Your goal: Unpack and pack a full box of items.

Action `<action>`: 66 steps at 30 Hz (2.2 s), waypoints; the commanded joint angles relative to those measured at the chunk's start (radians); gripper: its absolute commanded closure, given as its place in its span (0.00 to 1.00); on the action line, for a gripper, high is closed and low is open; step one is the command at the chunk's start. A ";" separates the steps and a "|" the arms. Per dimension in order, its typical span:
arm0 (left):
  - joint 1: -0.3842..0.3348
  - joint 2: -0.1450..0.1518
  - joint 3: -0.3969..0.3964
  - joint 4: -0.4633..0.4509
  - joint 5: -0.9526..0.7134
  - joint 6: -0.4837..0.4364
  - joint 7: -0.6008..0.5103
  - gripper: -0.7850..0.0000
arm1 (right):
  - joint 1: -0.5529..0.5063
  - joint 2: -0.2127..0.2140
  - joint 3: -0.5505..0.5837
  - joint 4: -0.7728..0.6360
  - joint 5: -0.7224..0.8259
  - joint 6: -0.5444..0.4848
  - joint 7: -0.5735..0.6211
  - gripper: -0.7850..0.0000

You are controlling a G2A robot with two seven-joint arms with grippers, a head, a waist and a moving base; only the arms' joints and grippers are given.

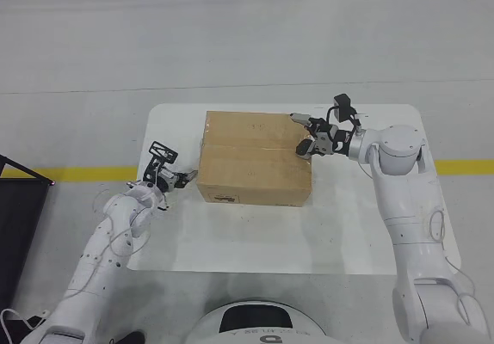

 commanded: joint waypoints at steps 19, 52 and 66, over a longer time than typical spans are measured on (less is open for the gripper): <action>-0.012 0.003 -0.026 -0.150 -0.090 -0.078 -0.074 0.00 | 0.000 0.000 0.000 0.000 0.000 0.000 0.000 0.00; 0.014 0.023 -0.092 -0.295 -0.107 -0.123 -0.115 0.00 | 0.000 0.000 0.000 0.000 0.000 0.000 0.000 0.00; 0.014 0.026 -0.077 -0.191 -0.096 -0.144 -0.105 0.00 | 0.000 0.000 0.000 0.000 0.000 0.000 0.000 0.00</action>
